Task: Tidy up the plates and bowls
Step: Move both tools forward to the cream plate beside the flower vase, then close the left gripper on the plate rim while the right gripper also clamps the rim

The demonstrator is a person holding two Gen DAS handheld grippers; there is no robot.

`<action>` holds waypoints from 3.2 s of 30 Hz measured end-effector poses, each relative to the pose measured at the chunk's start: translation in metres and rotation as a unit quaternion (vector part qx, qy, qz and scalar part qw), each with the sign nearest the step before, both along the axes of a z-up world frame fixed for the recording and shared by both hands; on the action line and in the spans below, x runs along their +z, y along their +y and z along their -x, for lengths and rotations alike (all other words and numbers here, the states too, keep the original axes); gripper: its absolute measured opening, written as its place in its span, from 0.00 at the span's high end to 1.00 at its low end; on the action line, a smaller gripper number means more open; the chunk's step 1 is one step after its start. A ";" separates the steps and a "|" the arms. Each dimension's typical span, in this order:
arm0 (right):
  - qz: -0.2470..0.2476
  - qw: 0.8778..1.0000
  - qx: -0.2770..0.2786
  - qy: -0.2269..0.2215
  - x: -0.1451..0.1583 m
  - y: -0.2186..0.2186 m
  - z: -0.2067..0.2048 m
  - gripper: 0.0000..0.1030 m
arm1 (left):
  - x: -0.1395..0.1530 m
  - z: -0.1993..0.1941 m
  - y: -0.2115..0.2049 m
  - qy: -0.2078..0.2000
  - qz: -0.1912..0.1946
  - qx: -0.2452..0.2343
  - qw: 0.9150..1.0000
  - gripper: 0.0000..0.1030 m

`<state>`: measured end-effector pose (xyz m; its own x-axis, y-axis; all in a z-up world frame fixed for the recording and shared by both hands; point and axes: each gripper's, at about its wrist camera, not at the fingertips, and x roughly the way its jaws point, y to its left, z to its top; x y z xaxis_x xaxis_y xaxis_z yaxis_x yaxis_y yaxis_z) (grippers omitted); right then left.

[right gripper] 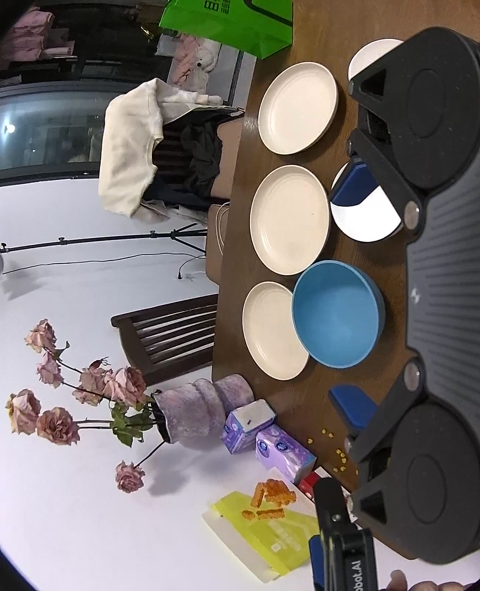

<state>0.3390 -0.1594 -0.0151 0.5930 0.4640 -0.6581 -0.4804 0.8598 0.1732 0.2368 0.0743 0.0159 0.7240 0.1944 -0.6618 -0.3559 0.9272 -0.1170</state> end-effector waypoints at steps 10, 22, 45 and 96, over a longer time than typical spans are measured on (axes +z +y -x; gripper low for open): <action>0.009 1.000 0.010 0.018 -0.006 0.025 -0.043 0.00 | -0.008 -0.044 0.036 0.024 0.013 0.002 1.000 0.00; 0.014 0.999 -0.001 0.040 -0.025 0.069 -0.104 0.00 | -0.024 -0.103 0.080 0.052 0.007 -0.001 0.999 0.00; 0.031 0.995 -0.023 0.096 -0.089 0.147 -0.205 0.01 | -0.092 -0.209 0.154 0.110 0.021 -0.001 0.994 0.00; 0.103 0.983 -0.015 0.153 -0.202 0.213 -0.308 0.66 | -0.213 -0.298 0.203 0.178 0.104 -0.003 0.978 0.30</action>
<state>0.6467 0.0534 -0.2175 0.3635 0.2873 -0.8862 -0.4070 0.9046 0.1264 0.5344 0.2769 -0.1971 0.4405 0.0255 -0.8974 -0.4024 0.8992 -0.1719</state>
